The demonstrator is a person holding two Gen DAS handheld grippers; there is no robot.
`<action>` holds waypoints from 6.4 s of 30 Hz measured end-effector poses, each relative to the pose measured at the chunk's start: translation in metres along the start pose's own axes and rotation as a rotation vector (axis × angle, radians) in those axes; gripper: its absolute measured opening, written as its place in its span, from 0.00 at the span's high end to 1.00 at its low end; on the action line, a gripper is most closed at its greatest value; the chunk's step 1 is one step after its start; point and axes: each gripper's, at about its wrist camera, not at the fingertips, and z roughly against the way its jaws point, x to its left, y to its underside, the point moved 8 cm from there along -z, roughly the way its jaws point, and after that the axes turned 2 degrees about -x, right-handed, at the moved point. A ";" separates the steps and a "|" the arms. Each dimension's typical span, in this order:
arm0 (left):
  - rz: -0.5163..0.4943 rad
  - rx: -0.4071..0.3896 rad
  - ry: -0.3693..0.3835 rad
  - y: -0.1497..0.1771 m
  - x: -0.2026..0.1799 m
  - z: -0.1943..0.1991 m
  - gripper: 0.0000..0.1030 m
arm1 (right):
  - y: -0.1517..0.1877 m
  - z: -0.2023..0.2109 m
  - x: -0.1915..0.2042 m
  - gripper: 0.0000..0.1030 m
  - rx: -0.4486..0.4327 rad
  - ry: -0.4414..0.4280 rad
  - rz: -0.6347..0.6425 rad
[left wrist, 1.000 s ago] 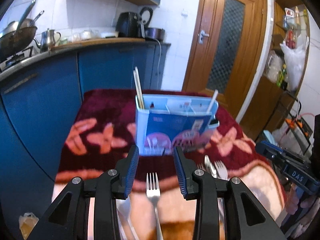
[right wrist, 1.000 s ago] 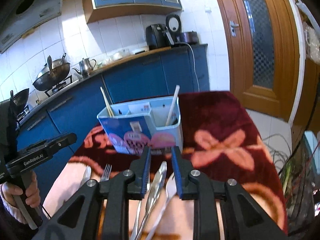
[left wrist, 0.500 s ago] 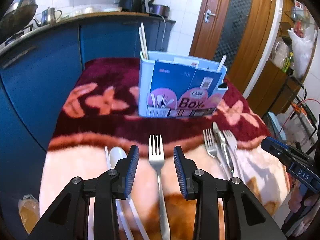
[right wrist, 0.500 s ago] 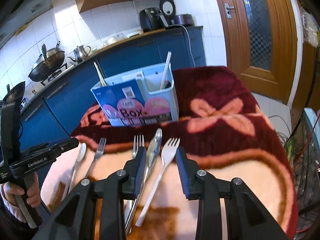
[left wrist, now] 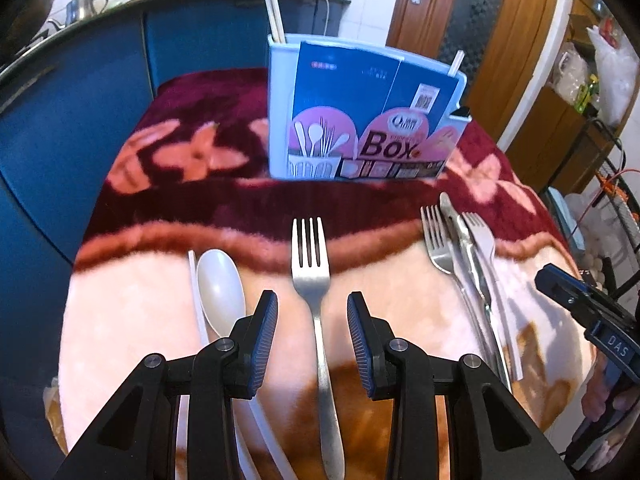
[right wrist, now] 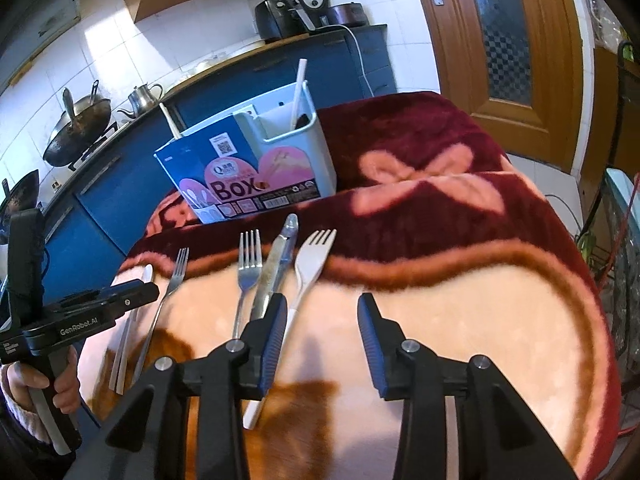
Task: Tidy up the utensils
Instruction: 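Move both tools back down toward the loose forks and spoon, then close the left tool on the metal fork handle while the right tool approaches the white plastic fork, then close the right tool on the white plastic fork while the left tool lifts the metal fork, then carry the metal fork and white plastic fork upright over the box with both tools, then lower both forks into the box and open both tools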
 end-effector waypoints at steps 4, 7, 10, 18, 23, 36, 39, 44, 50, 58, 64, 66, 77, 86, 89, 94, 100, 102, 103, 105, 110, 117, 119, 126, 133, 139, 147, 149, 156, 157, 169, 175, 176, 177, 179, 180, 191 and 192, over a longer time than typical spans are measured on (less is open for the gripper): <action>-0.007 0.044 0.004 0.004 -0.002 -0.008 0.64 | 0.003 -0.001 -0.005 0.58 0.002 -0.008 -0.010; -0.007 0.078 0.007 0.006 -0.002 -0.012 0.64 | 0.005 -0.002 -0.007 0.57 0.003 -0.014 -0.022; -0.022 0.113 -0.006 0.009 -0.003 -0.017 0.76 | 0.008 -0.003 -0.012 0.56 0.007 -0.016 -0.034; -0.013 0.220 0.010 0.008 -0.003 -0.027 0.85 | 0.012 -0.004 -0.021 0.55 0.014 -0.021 -0.054; -0.016 0.277 0.027 0.005 -0.003 -0.033 0.89 | 0.013 -0.004 -0.021 0.53 0.018 -0.025 -0.058; 0.099 0.131 0.181 0.004 0.009 -0.015 0.95 | 0.012 -0.009 -0.002 0.51 0.079 -0.005 0.001; 0.096 0.071 0.193 0.004 0.010 -0.004 0.95 | 0.012 -0.015 0.005 0.51 0.114 -0.003 0.015; 0.091 -0.032 0.184 0.001 0.012 0.009 0.95 | 0.009 -0.023 0.012 0.51 0.179 0.008 0.032; 0.083 -0.098 0.175 0.000 0.017 0.019 0.95 | 0.003 -0.037 0.024 0.67 0.271 0.023 0.080; 0.077 -0.128 0.184 -0.001 0.017 0.023 0.95 | 0.001 -0.057 0.033 0.85 0.392 0.097 0.154; 0.067 -0.162 0.198 -0.005 0.013 0.028 0.95 | -0.003 -0.064 0.032 0.85 0.477 0.092 0.133; 0.065 -0.179 0.204 -0.008 0.012 0.031 0.95 | -0.003 -0.068 0.031 0.86 0.489 0.087 0.125; 0.100 -0.291 0.247 -0.026 0.008 0.057 0.95 | -0.008 -0.042 0.032 0.93 0.261 0.048 0.090; 0.088 -0.375 0.262 -0.043 0.001 0.077 0.95 | -0.026 -0.002 0.054 0.93 -0.038 -0.063 0.050; 0.084 -0.397 0.250 -0.051 0.000 0.084 0.95 | -0.033 0.004 0.057 0.93 -0.091 -0.086 0.043; 0.080 -0.427 0.225 -0.066 0.001 0.094 0.95 | -0.039 0.008 0.051 0.93 -0.139 -0.110 0.011; 0.077 -0.463 0.197 -0.088 0.002 0.106 0.95 | -0.042 0.017 0.040 0.93 -0.199 -0.103 -0.001; 0.075 -0.482 0.181 -0.097 0.003 0.110 0.95 | -0.044 0.021 0.036 0.93 -0.219 -0.102 -0.002; 0.073 -0.493 0.173 -0.101 0.003 0.113 0.95 | -0.046 0.023 0.035 0.93 -0.232 -0.103 -0.003; 0.068 -0.512 0.158 -0.111 0.003 0.116 0.95 | -0.049 0.025 0.033 0.93 -0.249 -0.107 -0.002; 0.065 -0.572 0.121 -0.138 0.002 0.125 0.95 | -0.052 0.029 0.029 0.93 -0.283 -0.114 -0.001; 0.048 -0.698 0.076 -0.172 0.000 0.135 0.95 | -0.054 0.025 0.020 0.93 -0.294 -0.136 -0.019; 0.053 -0.719 0.069 -0.179 0.002 0.132 0.95 | -0.054 0.025 0.018 0.93 -0.297 -0.138 -0.017; 0.062 -0.690 0.044 -0.179 0.006 0.096 0.95 | -0.064 0.026 0.015 0.93 -0.327 -0.141 0.002; 0.077 -0.620 0.046 -0.169 0.012 0.055 0.95 | -0.080 0.021 0.022 0.93 -0.344 -0.135 0.031; 0.082 -0.574 0.059 -0.161 0.011 0.034 0.95 | -0.103 0.018 0.031 0.93 -0.387 -0.129 0.053; 0.082 -0.533 0.064 -0.154 0.010 0.014 0.95 | -0.146 0.011 0.041 0.93 -0.476 -0.128 0.068; 0.081 -0.530 0.063 -0.153 0.010 0.013 0.95 | -0.155 0.007 0.042 0.93 -0.493 -0.131 0.068; 0.075 -0.527 0.055 -0.152 0.010 0.009 0.95 | -0.181 -0.015 0.050 0.93 -0.544 -0.122 0.085; 0.074 -0.528 0.054 -0.152 0.010 0.009 0.95 | -0.183 -0.018 0.051 0.93 -0.552 -0.121 0.089; 0.075 -0.539 0.047 -0.150 0.009 0.009 0.95 | -0.197 -0.053 0.044 0.92 -0.587 -0.070 0.098; 0.073 -0.547 0.042 -0.150 0.009 0.010 0.95 | -0.189 -0.068 0.046 0.92 -0.552 -0.061 0.134; 0.072 -0.548 0.042 -0.150 0.009 0.010 0.95 | -0.188 -0.071 0.047 0.92 -0.545 -0.057 0.144; 0.072 -0.548 0.042 -0.150 0.009 0.010 0.95 | -0.186 -0.072 0.048 0.92 -0.539 -0.056 0.151; 0.071 -0.548 0.039 -0.150 0.009 0.010 0.95 | -0.182 -0.076 0.049 0.92 -0.519 -0.055 0.162; 0.070 -0.549 0.038 -0.149 0.008 0.010 0.95 | -0.180 -0.078 0.050 0.92 -0.505 -0.059 0.162; 0.062 -0.556 0.024 -0.149 0.006 0.011 0.90 | -0.172 -0.080 0.050 0.69 -0.487 -0.085 0.152; 0.060 -0.555 0.026 -0.149 0.006 0.011 0.89 | -0.172 -0.078 0.049 0.67 -0.489 -0.088 0.145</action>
